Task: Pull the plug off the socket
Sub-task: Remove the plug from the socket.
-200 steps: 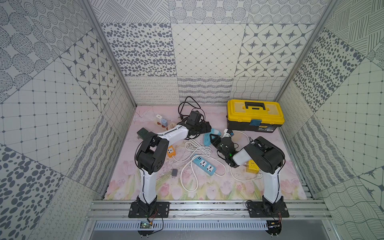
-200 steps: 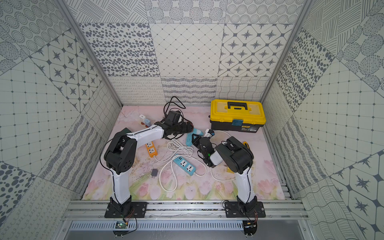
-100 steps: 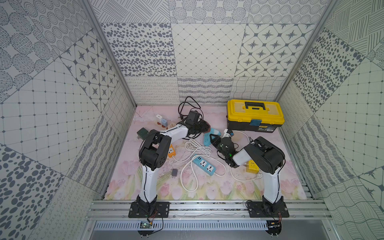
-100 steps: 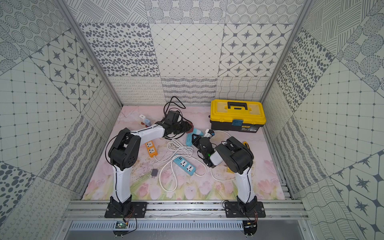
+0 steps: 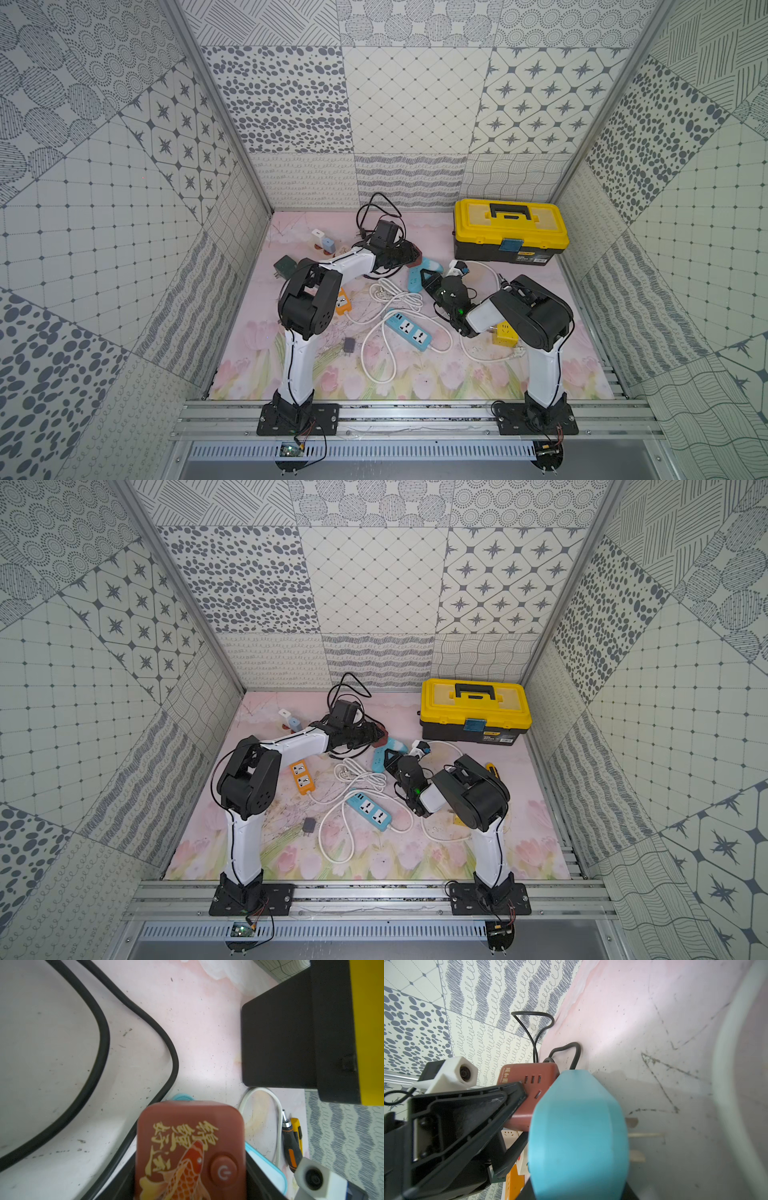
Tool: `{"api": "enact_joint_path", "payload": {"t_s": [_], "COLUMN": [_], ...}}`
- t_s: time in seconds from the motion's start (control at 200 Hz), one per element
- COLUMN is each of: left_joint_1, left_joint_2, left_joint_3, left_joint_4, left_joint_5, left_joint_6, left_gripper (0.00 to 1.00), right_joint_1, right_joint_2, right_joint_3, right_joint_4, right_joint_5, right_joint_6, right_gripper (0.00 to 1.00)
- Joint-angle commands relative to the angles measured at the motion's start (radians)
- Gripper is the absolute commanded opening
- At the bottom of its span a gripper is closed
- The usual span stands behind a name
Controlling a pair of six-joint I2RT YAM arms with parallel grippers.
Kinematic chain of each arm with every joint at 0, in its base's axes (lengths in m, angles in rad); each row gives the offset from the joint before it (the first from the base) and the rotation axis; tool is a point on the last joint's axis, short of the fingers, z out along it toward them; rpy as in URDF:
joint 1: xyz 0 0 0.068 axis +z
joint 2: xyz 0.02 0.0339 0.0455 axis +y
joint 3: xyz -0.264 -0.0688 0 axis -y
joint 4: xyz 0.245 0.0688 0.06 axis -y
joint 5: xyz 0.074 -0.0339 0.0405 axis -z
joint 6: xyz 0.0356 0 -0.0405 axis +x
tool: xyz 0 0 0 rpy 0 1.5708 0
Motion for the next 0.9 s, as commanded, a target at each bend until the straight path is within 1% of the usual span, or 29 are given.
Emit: {"api": "enact_joint_path", "payload": {"t_s": [0.0,0.045,0.105,0.135,0.16,0.2,0.235,0.3,0.345,0.38,0.4,0.42,0.45,0.495,0.52,0.525,0.545,0.585,0.615,0.65,0.675,0.715,0.76,0.81,0.851,0.896], "left_joint_1": [0.016,-0.006,-0.045,-0.061,-0.063,-0.058,-0.043,0.0,0.026,0.037,0.038,0.036,0.019,-0.02,-0.044,-0.048,-0.068,-0.094,-0.099,-0.091,-0.077,-0.043,0.003,0.036,0.041,0.037], "left_joint_2": [-0.011,-0.005,0.003,0.001,-0.006,-0.021,-0.039,-0.062,-0.064,-0.062,-0.061,-0.06,-0.061,-0.06,-0.057,-0.057,-0.056,-0.057,-0.062,-0.072,-0.08,-0.094,-0.102,-0.097,-0.09,-0.082], "left_joint_3": [-0.009,0.051,0.142,0.165,0.169,0.157,0.127,0.041,0.005,0.003,0.014,0.032,0.075,0.152,0.193,0.2,0.226,0.255,0.255,0.24,0.219,0.165,0.086,0.019,0.001,0.024], "left_joint_4": [0.2,0.075,-0.099,-0.14,-0.152,-0.147,-0.103,0.074,0.167,0.19,0.177,0.145,0.054,-0.105,-0.176,-0.188,-0.236,-0.296,-0.306,-0.291,-0.266,-0.178,-0.031,0.107,0.142,0.077], "left_joint_5": [0.13,0.078,-0.038,-0.076,-0.083,-0.059,-0.009,0.125,0.181,0.201,0.202,0.195,0.16,0.055,-0.003,-0.013,-0.059,-0.128,-0.145,-0.129,-0.089,0.01,0.135,0.222,0.247,0.227], "left_joint_6": [-0.161,-0.057,0.093,0.136,0.147,0.111,0.044,-0.119,-0.221,-0.257,-0.252,-0.223,-0.143,0.004,0.087,0.123,0.179,0.25,0.263,0.238,0.197,0.093,-0.063,-0.196,-0.224,-0.173], "left_gripper": [0.0,0.0,0.0,0.0,0.0,0.0,0.0,0.0,0.0,0.0,0.0,0.0,0.0,0.0,0.0,0.0,0.0,0.0,0.0,0.0,0.0,0.0,0.0,0.0,0.0,0.0], "right_joint_1": [0.001,0.001,0.0,0.0,0.0,0.0,0.0,0.001,0.0,0.0,0.001,0.0,0.0,0.0,0.0,0.0,0.001,0.001,0.0,0.001,0.0,0.001,0.0,0.001,0.001,0.0], "right_joint_2": [0.02,0.018,0.018,0.016,0.012,0.005,-0.001,-0.011,-0.013,-0.013,-0.013,-0.014,-0.015,-0.016,-0.018,-0.018,-0.019,-0.022,-0.024,-0.026,-0.027,-0.028,-0.029,-0.03,-0.031,-0.031], "right_joint_3": [-0.046,-0.042,-0.043,-0.043,-0.043,-0.045,-0.046,-0.05,-0.051,-0.05,-0.049,-0.05,-0.048,-0.045,-0.045,-0.045,-0.045,-0.048,-0.049,-0.052,-0.052,-0.055,-0.055,-0.054,-0.052,-0.053], "right_joint_4": [-0.307,-0.318,-0.319,-0.325,-0.328,-0.338,-0.351,-0.368,-0.371,-0.37,-0.371,-0.374,-0.378,-0.387,-0.392,-0.391,-0.394,-0.397,-0.4,-0.4,-0.401,-0.402,-0.405,-0.407,-0.41,-0.412], "right_joint_5": [0.049,0.046,0.045,0.046,0.05,0.059,0.07,0.087,0.092,0.094,0.094,0.094,0.096,0.096,0.097,0.097,0.099,0.101,0.105,0.108,0.111,0.115,0.119,0.12,0.122,0.123], "right_joint_6": [0.025,0.027,0.027,0.027,0.026,0.025,0.023,0.023,0.021,0.02,0.02,0.021,0.022,0.024,0.024,0.024,0.023,0.024,0.024,0.022,0.022,0.023,0.024,0.024,0.023,0.024], "right_gripper": [0.0,0.0,0.0,0.0,0.0,0.0,0.0,0.0,0.0,0.0,0.0,0.0,0.0,0.0,0.0,0.0,0.0,0.0,0.0,0.0,0.0,0.0,0.0,0.0,0.0,0.0]}}
